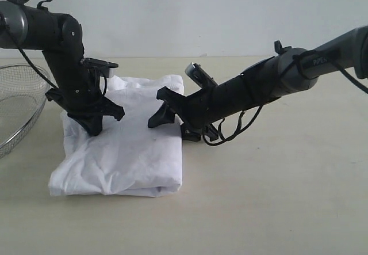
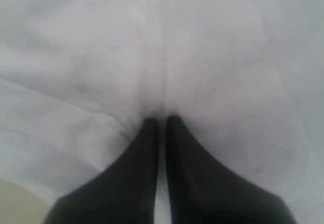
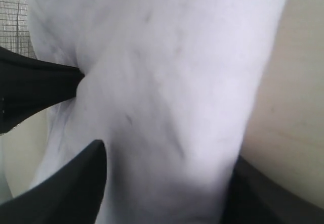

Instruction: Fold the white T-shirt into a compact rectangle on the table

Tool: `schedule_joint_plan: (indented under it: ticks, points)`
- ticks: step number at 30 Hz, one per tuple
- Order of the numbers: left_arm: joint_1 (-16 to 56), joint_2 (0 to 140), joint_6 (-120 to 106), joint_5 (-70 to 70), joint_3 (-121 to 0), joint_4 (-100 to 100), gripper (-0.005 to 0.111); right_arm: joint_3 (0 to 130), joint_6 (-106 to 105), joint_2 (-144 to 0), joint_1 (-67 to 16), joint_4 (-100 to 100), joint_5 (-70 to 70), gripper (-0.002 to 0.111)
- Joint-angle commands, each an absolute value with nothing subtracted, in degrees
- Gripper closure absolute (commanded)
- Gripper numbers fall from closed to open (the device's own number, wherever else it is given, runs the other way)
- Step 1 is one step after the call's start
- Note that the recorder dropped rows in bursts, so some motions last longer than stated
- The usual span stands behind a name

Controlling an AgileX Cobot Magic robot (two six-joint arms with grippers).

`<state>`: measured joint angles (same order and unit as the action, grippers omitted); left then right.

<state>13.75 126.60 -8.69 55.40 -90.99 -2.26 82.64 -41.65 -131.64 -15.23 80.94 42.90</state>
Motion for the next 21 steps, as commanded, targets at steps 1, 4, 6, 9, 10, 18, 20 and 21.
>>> schedule_joint_plan:
  ticks: [1, 4, 6, 9, 10, 18, 20, 21]
  points:
    - [13.8, 126.6, -8.1, 55.9, -90.9, -1.6, 0.102, 82.7, -41.7, -132.1, -16.4, 80.4, 41.2, 0.055]
    - [13.8, 126.6, -8.1, 55.9, -90.9, -1.9, 0.102, 82.7, -41.7, -132.1, -16.5, 80.4, 41.0, 0.072]
    - [13.8, 126.6, -8.1, 55.9, -90.9, -1.9, 0.102, 82.7, -41.7, -132.1, -16.5, 80.2, 41.0, 0.087]
    - [13.8, 126.6, -8.1, 56.3, -90.9, -2.1, 0.102, 82.7, -41.8, -132.1, -16.5, 80.2, 41.0, 0.108]
    - [13.8, 126.6, -8.1, 56.3, -90.9, -2.1, 0.102, 82.7, -41.8, -132.1, -16.3, 80.2, 41.0, 0.108]
    - [13.8, 125.6, -8.1, 58.4, -94.3, -5.4, 0.102, 83.5, -40.9, -132.1, -6.8, 77.1, 52.3, 0.108]
    - [13.8, 124.4, -8.8, 58.2, -95.7, -8.4, 0.102, 83.5, -41.0, -132.1, -3.8, 77.1, 55.9, 0.108]
    - [13.8, 123.8, -9.5, 58.0, -96.5, -10.4, 0.102, 83.5, -41.2, -132.1, -2.2, 76.7, 57.5, 0.108]
